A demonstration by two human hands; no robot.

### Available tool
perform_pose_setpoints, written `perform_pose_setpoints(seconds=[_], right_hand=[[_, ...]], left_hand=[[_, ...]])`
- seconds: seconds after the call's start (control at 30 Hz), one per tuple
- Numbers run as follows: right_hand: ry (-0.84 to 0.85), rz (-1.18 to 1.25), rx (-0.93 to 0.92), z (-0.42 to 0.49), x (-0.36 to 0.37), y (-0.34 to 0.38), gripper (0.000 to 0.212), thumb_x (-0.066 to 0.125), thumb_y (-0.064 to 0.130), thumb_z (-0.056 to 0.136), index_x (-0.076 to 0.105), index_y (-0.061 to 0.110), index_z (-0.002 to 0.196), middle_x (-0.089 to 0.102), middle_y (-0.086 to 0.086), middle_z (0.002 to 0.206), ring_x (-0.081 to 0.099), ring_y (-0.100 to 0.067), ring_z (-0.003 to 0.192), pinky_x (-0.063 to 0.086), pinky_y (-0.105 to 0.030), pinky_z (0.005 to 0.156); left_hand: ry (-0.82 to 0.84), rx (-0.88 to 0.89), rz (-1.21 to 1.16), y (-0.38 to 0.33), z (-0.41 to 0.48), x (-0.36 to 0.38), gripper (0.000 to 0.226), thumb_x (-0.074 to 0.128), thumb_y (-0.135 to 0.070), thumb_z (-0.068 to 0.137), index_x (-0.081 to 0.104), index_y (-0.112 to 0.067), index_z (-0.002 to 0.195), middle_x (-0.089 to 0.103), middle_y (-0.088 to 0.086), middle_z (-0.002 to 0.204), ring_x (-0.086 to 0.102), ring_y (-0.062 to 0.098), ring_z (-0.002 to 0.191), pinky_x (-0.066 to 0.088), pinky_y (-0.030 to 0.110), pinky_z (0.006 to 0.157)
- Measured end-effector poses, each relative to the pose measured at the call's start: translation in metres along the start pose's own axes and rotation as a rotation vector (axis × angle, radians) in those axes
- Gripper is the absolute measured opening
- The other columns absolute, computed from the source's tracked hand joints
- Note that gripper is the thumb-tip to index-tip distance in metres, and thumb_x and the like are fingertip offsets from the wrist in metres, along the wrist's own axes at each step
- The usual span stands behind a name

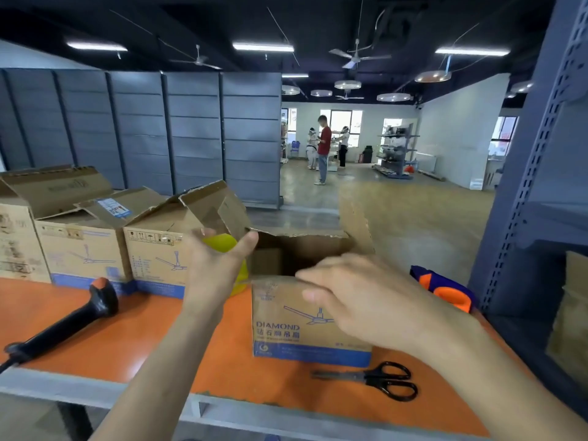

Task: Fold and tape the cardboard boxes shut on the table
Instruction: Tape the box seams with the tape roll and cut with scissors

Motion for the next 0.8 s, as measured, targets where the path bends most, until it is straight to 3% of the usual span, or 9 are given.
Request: perform_pose_setpoints(seconds=[0.13,0.27,0.37,0.43,0.5,0.57,0.63,0.7,0.8], right_hand=[[0.234,0.055,0.003,-0.005,0.022,-0.003,0.045,0.036,0.048,0.106,0.040,0.034,0.149,0.046,0.015,0.147,0.043,-0.019,0.132,0.044,-0.048,0.104],[0.251,0.126,0.029,-0.003,0.030,-0.015,0.060,0.040,0.062,0.100,0.031,0.041,0.155,0.030,0.023,0.159,0.027,-0.010,0.144,0.035,-0.045,0.114],[0.254,0.277,0.045,-0.005,0.040,-0.022,0.067,0.036,0.073,0.094,0.027,0.047,0.155,0.021,0.026,0.162,0.011,0.000,0.148,0.024,-0.040,0.121],[0.238,0.415,0.077,-0.007,0.045,-0.030,0.062,0.030,0.069,0.098,0.027,0.047,0.156,0.019,0.023,0.164,0.002,0.006,0.148,0.014,-0.038,0.124],[0.214,0.370,0.134,-0.008,0.050,-0.044,0.064,0.038,0.063,0.100,0.020,0.044,0.158,0.014,0.018,0.166,-0.002,0.003,0.150,0.011,-0.037,0.124],[0.222,0.251,0.183,-0.010,0.058,-0.058,0.079,0.047,0.067,0.094,0.012,0.041,0.160,0.014,0.014,0.167,0.004,-0.008,0.152,0.017,-0.037,0.123],[0.193,0.204,0.198,-0.010,0.064,-0.065,0.087,0.050,0.074,0.088,0.012,0.042,0.159,0.024,0.014,0.163,0.018,-0.015,0.149,0.025,-0.036,0.118],[0.114,0.182,0.190,-0.006,0.068,-0.069,0.090,0.053,0.078,0.082,0.016,0.045,0.157,0.038,0.015,0.149,0.031,-0.014,0.139,0.034,-0.033,0.107],[0.007,0.110,0.175,0.004,0.071,-0.071,0.085,0.060,0.077,0.077,0.029,0.046,0.150,0.049,0.018,0.130,0.040,-0.011,0.125,0.039,-0.031,0.093]], left_hand=[[0.082,0.000,0.118,0.012,0.000,0.012,0.061,0.084,-0.011,0.079,0.040,-0.026,0.119,0.046,-0.013,0.094,0.046,-0.001,0.080,0.037,0.029,0.061],[0.146,-0.017,0.147,0.020,-0.007,0.015,0.060,0.085,-0.015,0.078,0.041,-0.025,0.119,0.054,-0.007,0.095,0.056,0.012,0.084,0.046,0.034,0.068],[0.182,-0.022,0.136,0.016,-0.013,0.016,0.068,0.090,-0.027,0.075,0.038,-0.030,0.119,0.052,-0.010,0.101,0.055,0.007,0.089,0.044,0.031,0.066],[0.168,0.053,0.170,0.006,-0.020,0.013,0.071,0.089,-0.025,0.075,0.035,-0.031,0.120,0.049,-0.014,0.103,0.053,0.002,0.089,0.044,0.031,0.065],[0.098,0.160,0.179,-0.006,-0.030,0.003,0.068,0.086,-0.019,0.078,0.034,-0.032,0.118,0.057,-0.008,0.110,0.060,0.012,0.098,0.051,0.041,0.079],[0.042,0.280,0.169,-0.020,-0.041,-0.007,0.065,0.083,-0.016,0.079,0.034,-0.034,0.118,0.065,-0.005,0.115,0.065,0.018,0.104,0.053,0.050,0.088],[0.050,0.416,0.225,-0.034,-0.053,-0.009,0.067,0.083,-0.015,0.078,0.034,-0.038,0.117,0.066,-0.017,0.111,0.065,0.008,0.100,0.054,0.043,0.080],[0.176,0.487,0.329,-0.041,-0.063,0.008,0.067,0.083,-0.017,0.078,0.033,-0.040,0.117,0.065,-0.028,0.111,0.064,0.004,0.100,0.053,0.038,0.077],[0.373,0.459,0.492,-0.027,-0.065,0.040,0.066,0.083,-0.028,0.080,0.030,-0.040,0.117,0.070,-0.018,0.112,0.067,0.014,0.097,0.053,0.040,0.076]])
Point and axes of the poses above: each hand's wrist, its own z-axis towards the middle knuckle, its own x-axis out of the palm, y = z × x, the point moved 9 cm from there along z, towards the middle knuckle
